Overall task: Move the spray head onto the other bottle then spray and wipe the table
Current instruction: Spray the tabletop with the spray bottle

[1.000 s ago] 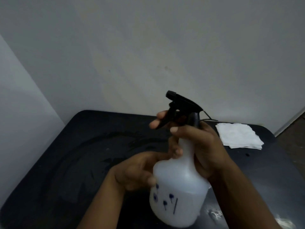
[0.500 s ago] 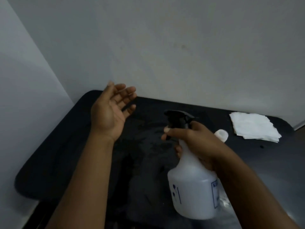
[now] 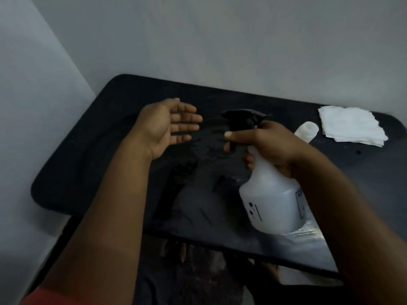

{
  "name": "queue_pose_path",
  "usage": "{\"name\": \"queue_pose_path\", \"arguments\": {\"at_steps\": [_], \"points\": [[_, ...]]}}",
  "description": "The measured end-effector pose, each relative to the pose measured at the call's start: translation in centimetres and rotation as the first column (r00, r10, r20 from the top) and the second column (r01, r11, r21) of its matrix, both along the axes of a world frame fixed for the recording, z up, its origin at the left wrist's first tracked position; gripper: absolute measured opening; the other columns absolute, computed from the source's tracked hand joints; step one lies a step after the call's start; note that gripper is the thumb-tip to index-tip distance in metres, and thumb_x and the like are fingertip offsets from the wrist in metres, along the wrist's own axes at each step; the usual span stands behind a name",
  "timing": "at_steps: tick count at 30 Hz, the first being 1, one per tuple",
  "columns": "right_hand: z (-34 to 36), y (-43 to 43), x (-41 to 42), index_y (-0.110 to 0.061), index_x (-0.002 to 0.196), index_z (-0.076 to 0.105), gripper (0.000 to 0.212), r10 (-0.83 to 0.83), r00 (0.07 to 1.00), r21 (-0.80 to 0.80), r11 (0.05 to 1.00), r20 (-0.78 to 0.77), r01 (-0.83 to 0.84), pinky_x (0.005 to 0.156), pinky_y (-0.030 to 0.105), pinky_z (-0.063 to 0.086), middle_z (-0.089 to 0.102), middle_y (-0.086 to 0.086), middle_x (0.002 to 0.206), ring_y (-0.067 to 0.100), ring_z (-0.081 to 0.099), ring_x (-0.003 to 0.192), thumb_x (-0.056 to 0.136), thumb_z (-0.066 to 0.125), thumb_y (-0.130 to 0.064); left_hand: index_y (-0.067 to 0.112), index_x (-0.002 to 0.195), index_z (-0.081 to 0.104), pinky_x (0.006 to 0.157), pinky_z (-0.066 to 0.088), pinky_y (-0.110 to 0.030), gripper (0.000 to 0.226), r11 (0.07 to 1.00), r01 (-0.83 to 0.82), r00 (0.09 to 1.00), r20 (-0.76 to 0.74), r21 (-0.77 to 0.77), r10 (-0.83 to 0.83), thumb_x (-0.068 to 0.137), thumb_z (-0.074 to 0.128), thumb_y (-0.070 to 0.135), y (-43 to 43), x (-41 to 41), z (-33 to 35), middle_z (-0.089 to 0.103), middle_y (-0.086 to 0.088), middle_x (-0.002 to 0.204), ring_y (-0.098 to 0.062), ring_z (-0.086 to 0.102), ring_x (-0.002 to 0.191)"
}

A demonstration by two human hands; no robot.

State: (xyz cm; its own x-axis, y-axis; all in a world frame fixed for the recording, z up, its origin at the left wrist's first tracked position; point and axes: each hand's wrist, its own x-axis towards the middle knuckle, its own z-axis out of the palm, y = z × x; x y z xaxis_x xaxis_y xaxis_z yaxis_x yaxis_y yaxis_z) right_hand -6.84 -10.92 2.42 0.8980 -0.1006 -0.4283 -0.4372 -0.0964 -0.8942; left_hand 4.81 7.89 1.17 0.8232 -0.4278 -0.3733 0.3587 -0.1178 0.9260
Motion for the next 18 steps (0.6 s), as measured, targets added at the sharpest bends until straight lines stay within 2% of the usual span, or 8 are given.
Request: {"name": "queue_pose_path", "arguments": {"at_steps": [3,5,6,10,13,18], "points": [[-0.2,0.2,0.0,-0.005,0.090,0.069,0.025,0.043,0.999,-0.076,0.996,-0.001,-0.043,0.048,0.029,0.046,0.074,0.006,0.081,0.012,0.052,0.045,0.086,0.068,-0.029,0.013,0.094,0.069,0.064,0.054,-0.031,0.041,1.000,-0.018,1.000,-0.017,0.020,0.018,0.102,0.034,0.032,0.7,0.4,-0.1,0.078,-0.009,0.096,-0.021,0.074,0.087],[-0.5,0.7,0.1,-0.006,0.083,0.067,0.021,0.045,0.999,-0.135,0.990,-0.003,-0.045,0.045,0.025,0.046,0.068,-0.002,0.060,0.010,0.052,0.041,0.087,0.065,-0.027,0.014,0.096,0.068,0.066,0.054,-0.032,0.040,0.998,-0.063,0.998,-0.023,0.018,0.064,0.102,0.034,0.033,1.0,0.9,0.0,0.079,-0.009,0.096,-0.023,0.074,0.090],[-0.8,0.9,0.2,-0.005,0.082,0.067,0.021,0.036,0.999,-0.162,0.986,-0.006,-0.037,0.045,0.025,0.046,0.065,-0.003,0.056,0.010,0.052,0.040,0.088,0.064,-0.026,0.014,0.097,0.068,0.067,0.054,-0.032,0.040,0.996,-0.088,0.996,-0.026,0.023,0.089,0.102,0.034,0.034,1.1,1.1,0.0,0.078,-0.009,0.096,-0.023,0.074,0.091],[-2.0,1.5,0.2,-0.006,0.076,0.063,0.023,0.031,0.998,-0.237,0.970,-0.057,-0.044,0.044,0.022,0.045,0.059,-0.006,0.046,0.009,0.051,0.037,0.091,0.061,-0.024,0.015,0.096,0.066,0.067,0.054,-0.032,0.040,0.983,-0.182,0.983,0.006,0.030,0.182,0.103,0.033,0.036,1.3,1.6,0.2,0.076,-0.009,0.099,-0.022,0.071,0.090],[-2.6,1.3,0.1,-0.011,0.068,0.061,0.028,0.049,0.996,-0.327,0.942,-0.076,-0.071,0.044,0.020,0.045,0.058,-0.005,0.044,0.008,0.053,0.037,0.091,0.061,-0.027,0.017,0.093,0.067,0.065,0.055,-0.030,0.040,0.975,-0.218,0.973,0.065,-0.044,0.220,0.103,0.035,0.038,1.4,2.1,0.8,0.077,-0.006,0.097,-0.019,0.072,0.087],[-3.0,0.9,0.2,-0.017,0.070,0.057,0.028,0.126,0.980,-0.473,0.861,-0.155,-0.185,0.048,0.020,0.043,0.060,-0.001,0.053,0.007,0.056,0.040,0.091,0.061,-0.035,0.018,0.090,0.067,0.062,0.054,-0.028,0.039,0.955,-0.277,0.953,0.095,-0.103,0.286,0.102,0.036,0.039,1.7,2.5,1.2,0.078,-0.004,0.090,-0.016,0.073,0.082]]}}
